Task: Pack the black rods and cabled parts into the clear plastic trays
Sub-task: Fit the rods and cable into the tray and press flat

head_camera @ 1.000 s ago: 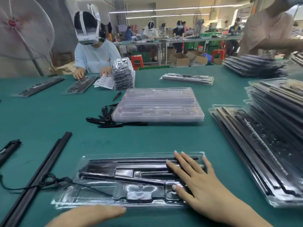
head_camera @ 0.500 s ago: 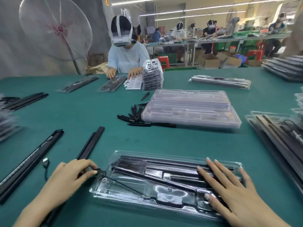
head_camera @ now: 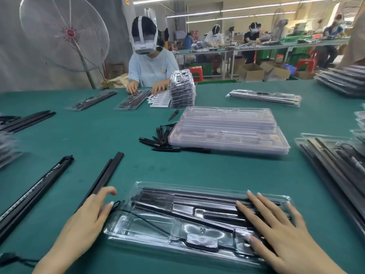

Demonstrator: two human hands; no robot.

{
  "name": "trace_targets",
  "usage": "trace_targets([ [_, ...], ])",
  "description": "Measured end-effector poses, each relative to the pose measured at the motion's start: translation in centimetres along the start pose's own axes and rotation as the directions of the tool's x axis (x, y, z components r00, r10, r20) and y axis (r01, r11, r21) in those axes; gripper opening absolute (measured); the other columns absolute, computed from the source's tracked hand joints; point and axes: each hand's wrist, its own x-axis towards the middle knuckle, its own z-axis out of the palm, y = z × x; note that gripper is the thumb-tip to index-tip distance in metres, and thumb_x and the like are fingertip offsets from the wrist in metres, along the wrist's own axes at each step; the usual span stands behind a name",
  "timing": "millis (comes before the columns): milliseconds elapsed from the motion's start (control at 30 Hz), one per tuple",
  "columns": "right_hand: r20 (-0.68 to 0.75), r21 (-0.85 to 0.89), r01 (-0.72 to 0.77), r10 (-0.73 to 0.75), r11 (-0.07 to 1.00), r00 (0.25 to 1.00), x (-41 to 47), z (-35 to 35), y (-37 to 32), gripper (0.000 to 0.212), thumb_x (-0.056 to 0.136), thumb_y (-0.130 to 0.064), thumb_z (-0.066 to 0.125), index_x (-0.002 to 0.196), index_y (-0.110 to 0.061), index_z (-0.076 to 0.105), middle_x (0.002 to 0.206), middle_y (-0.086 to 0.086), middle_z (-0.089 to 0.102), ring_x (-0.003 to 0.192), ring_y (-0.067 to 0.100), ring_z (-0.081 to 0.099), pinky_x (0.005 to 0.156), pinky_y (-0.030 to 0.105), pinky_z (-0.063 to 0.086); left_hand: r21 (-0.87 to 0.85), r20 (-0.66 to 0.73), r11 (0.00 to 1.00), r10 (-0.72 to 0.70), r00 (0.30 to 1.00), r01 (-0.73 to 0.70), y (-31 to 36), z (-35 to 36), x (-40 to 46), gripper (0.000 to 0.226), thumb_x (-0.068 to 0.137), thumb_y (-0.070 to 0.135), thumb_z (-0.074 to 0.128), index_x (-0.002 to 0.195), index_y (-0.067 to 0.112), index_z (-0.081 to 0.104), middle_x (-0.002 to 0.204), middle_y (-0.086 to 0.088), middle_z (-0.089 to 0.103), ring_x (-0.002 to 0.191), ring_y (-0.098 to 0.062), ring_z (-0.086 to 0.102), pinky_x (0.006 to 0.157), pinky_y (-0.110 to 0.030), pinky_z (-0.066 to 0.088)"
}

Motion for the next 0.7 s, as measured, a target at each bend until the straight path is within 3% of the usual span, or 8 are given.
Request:
trace_targets([
  [100,0.006,0.000,-0.003,0.003,1.000,1.000,0.1,-0.1,-0.1,0.064,0.097,-0.055,0.008,0.132,-0.029,0.056,0.138,0.002,0.053,0.126,0.010,0.038,0.093,0.039,0.027,-0.029,0.123,0.998,0.060,0.991,-0.056,-0.5,-1.4,-0.6,0.016,0.088,0.051,0.044,0.103,0.058,0.047,0.104,0.018,0.045,0.078,-0.003,0.057,0.072,-0.025,0.047],
  [167,0.019,-0.004,-0.003,0.003,1.000,1.000,0.1,-0.1,-0.1,0.064,0.097,-0.055,0.008,0.132,-0.029,0.056,0.139,0.002,0.053,0.126,0.011,0.038,0.093,0.038,0.027,-0.070,0.140,0.995,0.074,0.987,-0.064,-0.9,-1.8,-0.8,0.024,0.079,0.058,0.051,0.103,0.058,0.050,0.108,0.021,0.044,0.091,0.005,0.052,0.074,-0.026,0.047],
  [267,0.045,-0.007,-0.012,0.012,1.000,0.999,0.1,-0.3,-0.2,0.065,0.097,-0.055,0.008,0.133,-0.028,0.055,0.139,0.001,0.053,0.126,0.011,0.038,0.093,0.037,0.027,0.027,0.021,0.998,0.053,0.998,-0.053,-0.3,-1.7,-0.9,0.002,0.085,0.048,0.059,0.086,0.049,0.057,0.080,0.019,0.055,0.071,-0.002,0.054,0.059,-0.025,0.044],
  [333,0.068,0.000,-0.021,0.021,1.000,0.997,0.1,-0.5,-0.3,0.065,0.097,-0.055,0.008,0.132,-0.028,0.056,0.138,0.001,0.053,0.126,0.011,0.038,0.093,0.037,0.027,0.099,-0.057,0.995,-0.021,0.998,0.027,0.1,-1.5,-0.7,0.013,0.089,0.039,0.059,0.077,0.041,0.053,0.059,0.012,0.051,0.055,-0.008,0.050,0.050,-0.025,0.038],
  [433,0.079,-0.002,-0.023,0.023,1.000,0.997,0.1,-0.6,-0.4,0.065,0.097,-0.055,0.008,0.132,-0.029,0.056,0.139,0.002,0.053,0.126,0.011,0.037,0.094,0.038,0.027,0.046,-0.129,0.990,-0.126,0.984,0.132,0.9,-1.1,-0.4,0.013,0.090,0.027,0.056,0.087,0.033,0.045,0.047,0.005,0.042,0.053,-0.014,0.052,0.051,-0.028,0.037],
  [500,0.094,-0.011,-0.028,0.029,1.000,0.995,0.2,-0.6,-0.4,0.064,0.097,-0.055,0.008,0.133,-0.029,0.055,0.139,0.001,0.052,0.127,0.011,0.037,0.095,0.040,0.026,0.044,-0.178,0.991,-0.118,0.977,0.127,1.3,-0.5,-0.3,0.018,0.091,0.023,0.052,0.096,0.037,0.042,0.047,0.005,0.044,0.054,-0.017,0.053,0.052,-0.029,0.038],
  [600,0.124,-0.028,-0.035,0.038,0.999,0.992,0.2,-0.8,-0.4,0.064,0.097,-0.054,0.007,0.133,-0.031,0.055,0.139,-0.001,0.052,0.127,0.010,0.037,0.095,0.040,0.025,0.083,-0.123,0.993,-0.073,0.990,0.084,1.6,0.0,-0.7,0.019,0.095,0.025,0.046,0.093,0.043,0.047,0.064,0.005,0.055,0.063,-0.014,0.054,0.060,-0.032,0.041],
  [700,0.172,-0.047,-0.051,0.058,0.998,0.983,0.2,-0.8,-0.3,0.063,0.098,-0.053,0.007,0.133,-0.032,0.055,0.139,-0.002,0.053,0.128,0.014,0.045,0.095,0.041,0.025,-0.061,-0.105,0.997,-0.046,0.993,0.039,1.5,-0.4,-0.5,0.023,0.094,0.018,0.053,0.097,0.040,0.059,0.100,0.007,0.050,0.084,-0.018,0.056,0.081,-0.038,0.042],
])
